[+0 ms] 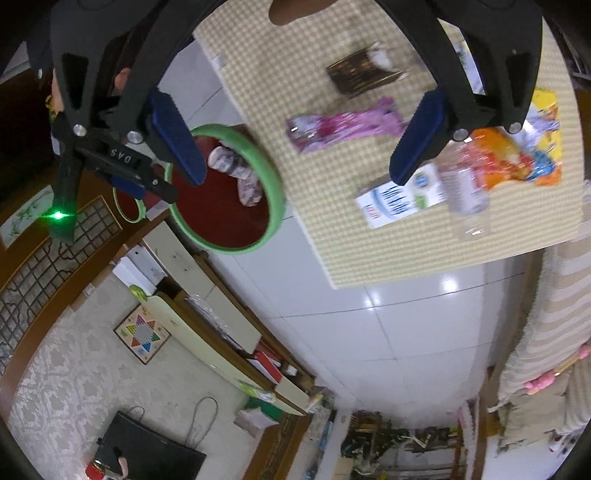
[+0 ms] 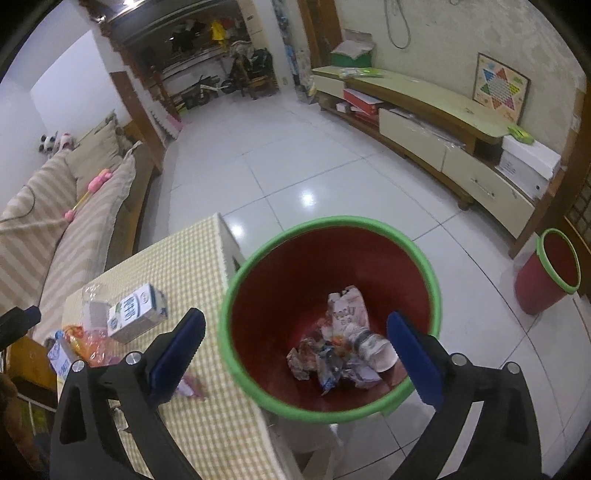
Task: Collect trash
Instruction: 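Return to table, grasp milk carton with left tool while right grasps cigarette box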
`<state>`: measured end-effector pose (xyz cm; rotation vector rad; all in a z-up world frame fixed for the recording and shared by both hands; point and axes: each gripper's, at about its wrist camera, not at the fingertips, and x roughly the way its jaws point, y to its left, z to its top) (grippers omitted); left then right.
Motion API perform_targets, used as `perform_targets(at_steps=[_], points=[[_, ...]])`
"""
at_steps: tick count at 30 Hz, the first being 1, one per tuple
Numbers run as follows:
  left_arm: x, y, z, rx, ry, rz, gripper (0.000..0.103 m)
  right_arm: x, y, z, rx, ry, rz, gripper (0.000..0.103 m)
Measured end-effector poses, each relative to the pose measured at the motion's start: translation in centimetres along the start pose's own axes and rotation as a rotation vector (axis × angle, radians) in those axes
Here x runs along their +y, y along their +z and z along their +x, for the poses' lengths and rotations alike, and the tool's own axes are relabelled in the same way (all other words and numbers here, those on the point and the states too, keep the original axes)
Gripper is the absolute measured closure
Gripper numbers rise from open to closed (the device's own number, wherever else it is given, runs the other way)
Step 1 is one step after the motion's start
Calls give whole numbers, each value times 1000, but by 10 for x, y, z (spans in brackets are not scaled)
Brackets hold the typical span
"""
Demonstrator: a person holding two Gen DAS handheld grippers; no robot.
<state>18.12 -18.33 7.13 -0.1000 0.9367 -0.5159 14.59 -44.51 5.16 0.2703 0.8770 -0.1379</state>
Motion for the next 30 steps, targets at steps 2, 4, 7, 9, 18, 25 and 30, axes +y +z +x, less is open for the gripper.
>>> perform_targets(at_steps=[2,4,7,9,18,25,30], points=[[14,-6,-11,-11,20,-14,6,13,-5,1,11,20,-22,7],[30,-15,-22,-22,44,-30,6,25,-11,1,17,37,-45,7],[51,-27,-36,-30,72,-55,6,45,-20,2,29,56,-90,7],[67,-35,-46,-35,92,-79,6,59,-26,4,38,68,-121,7],[141,-76,-80,-49,164,-206,6,117,-58,14,85,107,-277,7],[180,-106,-88,-29,197,-279,5,148,-86,26,134,139,-380,7],[192,-119,-85,-11,198,-315,6,167,-105,33,168,155,-441,7]])
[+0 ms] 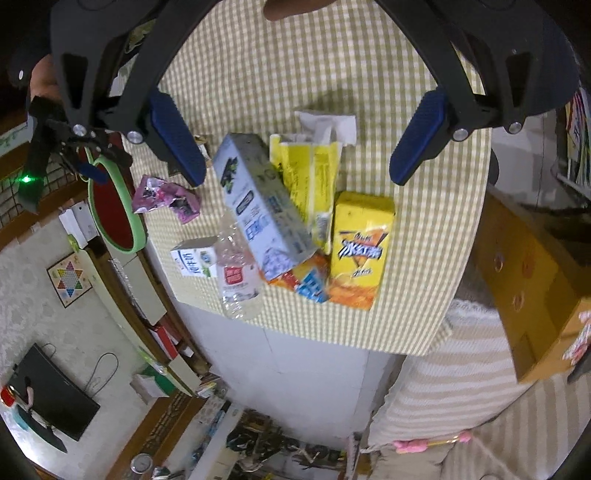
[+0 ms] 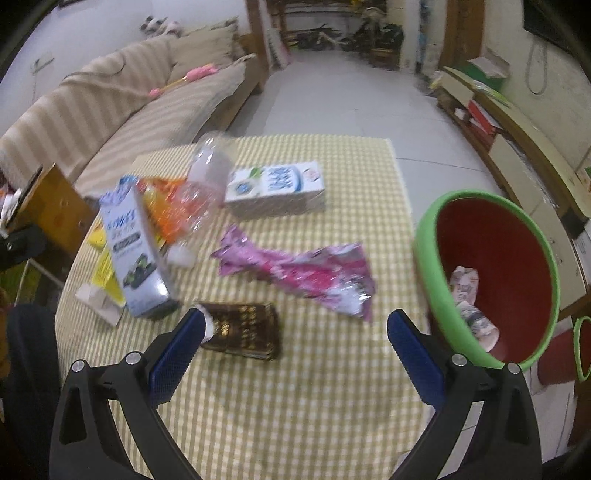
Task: Collect trash
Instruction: 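Return to table, grasp milk carton with left tool while right grasps cigarette box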
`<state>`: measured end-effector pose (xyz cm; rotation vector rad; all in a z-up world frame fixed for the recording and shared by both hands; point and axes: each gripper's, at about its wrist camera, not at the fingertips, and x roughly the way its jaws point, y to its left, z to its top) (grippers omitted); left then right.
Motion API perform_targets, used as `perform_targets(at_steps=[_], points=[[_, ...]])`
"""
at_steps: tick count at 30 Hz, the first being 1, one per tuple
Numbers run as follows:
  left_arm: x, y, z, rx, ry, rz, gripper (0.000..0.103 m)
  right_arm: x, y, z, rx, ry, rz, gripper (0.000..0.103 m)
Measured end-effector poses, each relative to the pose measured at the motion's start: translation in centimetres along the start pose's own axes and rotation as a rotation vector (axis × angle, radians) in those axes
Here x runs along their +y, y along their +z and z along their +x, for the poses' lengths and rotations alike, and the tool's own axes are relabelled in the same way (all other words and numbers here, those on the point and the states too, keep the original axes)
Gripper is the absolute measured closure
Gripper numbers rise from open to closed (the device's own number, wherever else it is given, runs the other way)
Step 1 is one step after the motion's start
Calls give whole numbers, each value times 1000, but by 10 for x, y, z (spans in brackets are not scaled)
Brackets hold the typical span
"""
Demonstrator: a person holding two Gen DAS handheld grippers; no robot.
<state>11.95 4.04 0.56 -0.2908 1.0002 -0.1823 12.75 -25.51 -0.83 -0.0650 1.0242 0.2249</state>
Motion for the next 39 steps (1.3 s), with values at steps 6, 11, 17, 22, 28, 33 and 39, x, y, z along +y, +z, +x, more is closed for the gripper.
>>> perform_targets(at_steps=[6,11,17,22,28,33,39], points=[[-1,0,14,28,-39,-24,6,15,-6,10,28,24,-48,7],[-8,6,37,70,-41,-49,6,20,-11,20,56,39,-64,7],[-20,17,62,103,-27,-68,6,19,-14,31,96,59,-78,7],[-28,25,78,120,7,-71,8,22,-15,38,113,79,-97,7],[-33,30,94,138,33,-88,13,22,-16,54,141,92,-97,7],[-35,30,103,147,43,-89,19,26,-12,71,159,128,-110,7],[-35,34,106,138,52,-74,42,44,-15,77,148,151,-187,9]])
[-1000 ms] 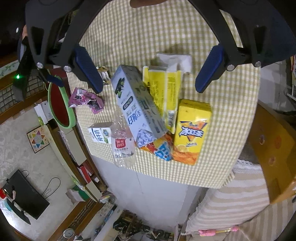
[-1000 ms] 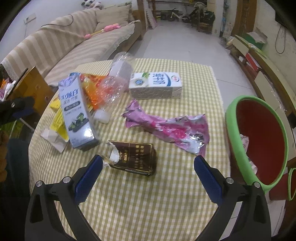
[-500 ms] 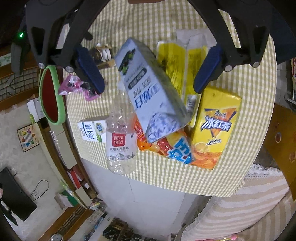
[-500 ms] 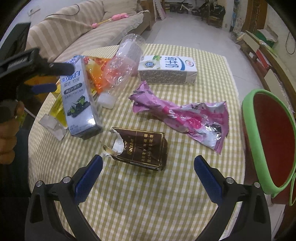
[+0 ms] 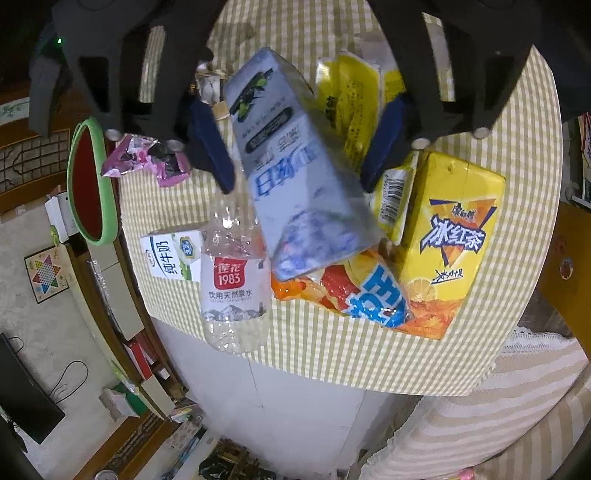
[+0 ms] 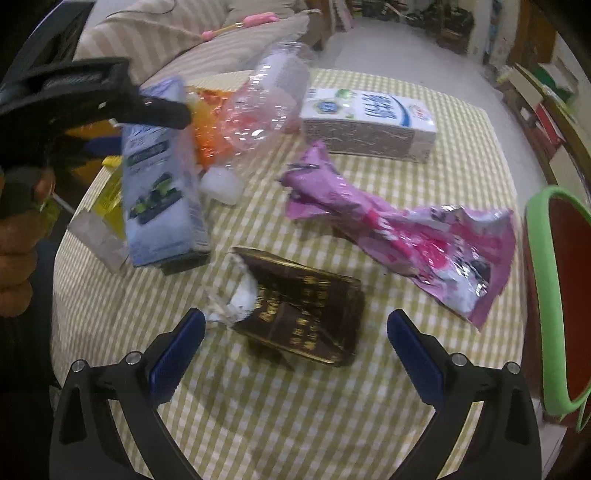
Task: Collect trash
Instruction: 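Return to table, grasp milk carton with left tool while right grasps cigarette box, then carry milk carton and cigarette box over the bin and open both tools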
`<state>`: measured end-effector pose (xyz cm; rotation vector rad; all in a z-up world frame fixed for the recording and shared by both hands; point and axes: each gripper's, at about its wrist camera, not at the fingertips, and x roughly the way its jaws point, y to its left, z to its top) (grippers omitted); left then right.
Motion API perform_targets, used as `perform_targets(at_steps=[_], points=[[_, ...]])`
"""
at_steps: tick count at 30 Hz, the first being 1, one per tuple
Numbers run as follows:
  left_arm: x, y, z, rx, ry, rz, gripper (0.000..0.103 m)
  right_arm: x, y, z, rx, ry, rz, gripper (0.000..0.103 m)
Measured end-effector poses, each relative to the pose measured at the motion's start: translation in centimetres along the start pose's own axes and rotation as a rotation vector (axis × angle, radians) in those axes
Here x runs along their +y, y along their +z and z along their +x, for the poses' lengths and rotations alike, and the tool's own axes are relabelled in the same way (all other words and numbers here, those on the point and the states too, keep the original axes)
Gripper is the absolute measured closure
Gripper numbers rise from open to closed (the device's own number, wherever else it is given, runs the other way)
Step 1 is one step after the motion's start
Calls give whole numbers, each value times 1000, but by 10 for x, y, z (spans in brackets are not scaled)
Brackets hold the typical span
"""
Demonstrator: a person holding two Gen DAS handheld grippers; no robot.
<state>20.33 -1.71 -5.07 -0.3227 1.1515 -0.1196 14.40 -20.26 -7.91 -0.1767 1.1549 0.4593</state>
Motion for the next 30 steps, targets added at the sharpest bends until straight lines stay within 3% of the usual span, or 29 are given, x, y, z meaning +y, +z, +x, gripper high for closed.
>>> perform_targets(at_steps=[5,7,12,13,14,16,30], points=[[1,1,-2,-6,-5,13,46,19,0,5,5,-5,-69,31],[-1,1,-5,-16,-2,21,49,19,0,4,0,-22,-71,46],[3,2,-18,-56,-5,21,54,14,-3,4,5,3,-31,62],[4,3,-22,-65,-10,18,54,12,-4,3,6,7,-28,69],[5,4,-25,-69,-13,19,55,12,-5,3,11,17,-26,85],[8,4,-29,-75,-17,22,55,13,-6,1,9,21,-28,93],[5,-1,-61,-141,-19,62,57,14,0,-37,-37,76,-15,96]])
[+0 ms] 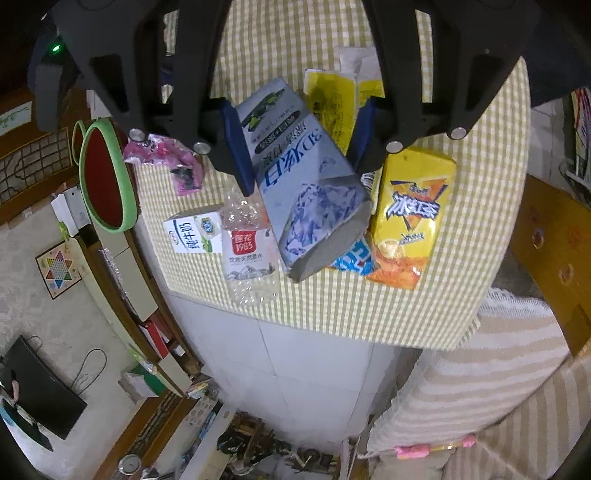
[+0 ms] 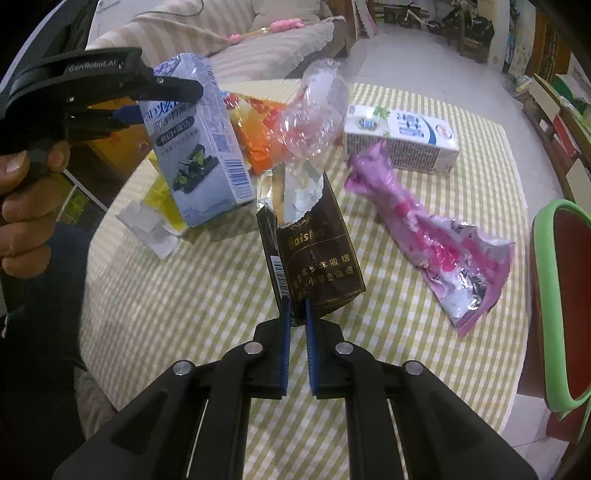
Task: Collect trash
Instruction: 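Carry milk carton and cigarette box over the bin and open both tools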
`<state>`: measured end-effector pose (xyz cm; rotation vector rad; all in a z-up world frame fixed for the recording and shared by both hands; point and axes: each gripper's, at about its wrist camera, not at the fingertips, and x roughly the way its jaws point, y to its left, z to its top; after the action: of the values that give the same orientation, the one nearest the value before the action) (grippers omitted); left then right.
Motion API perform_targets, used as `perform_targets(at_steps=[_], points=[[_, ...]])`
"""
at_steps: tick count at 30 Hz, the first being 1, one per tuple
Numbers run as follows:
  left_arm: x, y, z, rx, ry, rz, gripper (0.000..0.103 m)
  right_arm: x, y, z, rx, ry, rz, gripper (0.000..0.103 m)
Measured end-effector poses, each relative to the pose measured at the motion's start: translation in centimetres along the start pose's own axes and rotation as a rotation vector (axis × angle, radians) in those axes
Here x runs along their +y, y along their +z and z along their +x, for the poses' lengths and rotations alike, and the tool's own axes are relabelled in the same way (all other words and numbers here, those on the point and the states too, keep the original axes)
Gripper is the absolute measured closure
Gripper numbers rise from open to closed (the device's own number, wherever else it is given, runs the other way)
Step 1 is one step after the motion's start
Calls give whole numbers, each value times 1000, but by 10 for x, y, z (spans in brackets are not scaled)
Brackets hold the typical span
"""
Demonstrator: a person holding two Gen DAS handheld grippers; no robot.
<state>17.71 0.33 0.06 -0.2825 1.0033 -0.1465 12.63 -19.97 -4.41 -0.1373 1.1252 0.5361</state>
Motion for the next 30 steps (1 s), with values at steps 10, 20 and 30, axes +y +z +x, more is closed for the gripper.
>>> perform_targets(at_steps=[10,20,30], points=[[-10,5,-35,-61,-6,42,59,-6,1,-47,-129,19,30,96],[-25,8,-59,-103,-43,75,59,-18,2,-77,-204,17,76,96],[-66,8,-56,-92,-76,151,59,-48,1,-105,-274,-20,168,96]])
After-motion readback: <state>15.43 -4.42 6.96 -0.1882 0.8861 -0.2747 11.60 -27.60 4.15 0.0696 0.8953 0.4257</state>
